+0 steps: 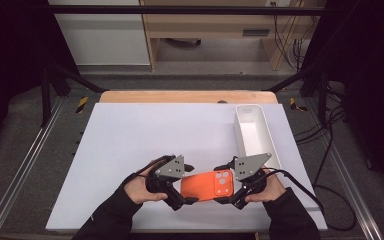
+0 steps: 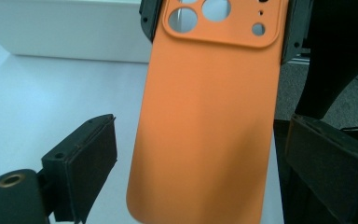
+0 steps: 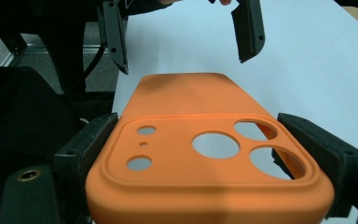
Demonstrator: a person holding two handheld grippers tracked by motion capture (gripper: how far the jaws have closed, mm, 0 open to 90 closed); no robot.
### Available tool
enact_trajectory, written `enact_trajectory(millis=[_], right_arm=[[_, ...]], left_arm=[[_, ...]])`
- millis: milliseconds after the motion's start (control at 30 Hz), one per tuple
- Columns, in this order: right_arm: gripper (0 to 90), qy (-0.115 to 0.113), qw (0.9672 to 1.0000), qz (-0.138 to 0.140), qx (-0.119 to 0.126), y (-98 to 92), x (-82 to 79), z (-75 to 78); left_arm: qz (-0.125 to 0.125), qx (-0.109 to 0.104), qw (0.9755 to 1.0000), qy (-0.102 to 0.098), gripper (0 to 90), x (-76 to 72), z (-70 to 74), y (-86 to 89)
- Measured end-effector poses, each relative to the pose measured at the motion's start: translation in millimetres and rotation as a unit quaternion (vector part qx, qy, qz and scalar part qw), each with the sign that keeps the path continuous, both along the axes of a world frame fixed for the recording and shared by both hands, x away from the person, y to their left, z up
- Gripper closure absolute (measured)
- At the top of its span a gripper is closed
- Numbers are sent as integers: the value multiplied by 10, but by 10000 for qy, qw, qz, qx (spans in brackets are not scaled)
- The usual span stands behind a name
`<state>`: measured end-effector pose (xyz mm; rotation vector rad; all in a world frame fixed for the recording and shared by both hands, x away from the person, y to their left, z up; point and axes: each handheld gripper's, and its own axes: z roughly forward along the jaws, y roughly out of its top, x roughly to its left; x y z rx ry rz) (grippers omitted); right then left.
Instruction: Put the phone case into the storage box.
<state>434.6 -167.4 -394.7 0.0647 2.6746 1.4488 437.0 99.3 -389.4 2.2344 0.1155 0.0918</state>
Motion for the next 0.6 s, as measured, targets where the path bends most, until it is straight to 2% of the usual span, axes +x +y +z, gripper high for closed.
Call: enact_trajectory(millis=[167, 600], right_arm=[[161, 29, 9999, -54, -110, -30, 33, 35], [160, 46, 9984, -52, -555, -12, 80, 140]], left_arm=[[17, 49, 9999, 134, 65, 7, -51, 29], [174, 149, 9996, 190, 17, 15, -148, 79]])
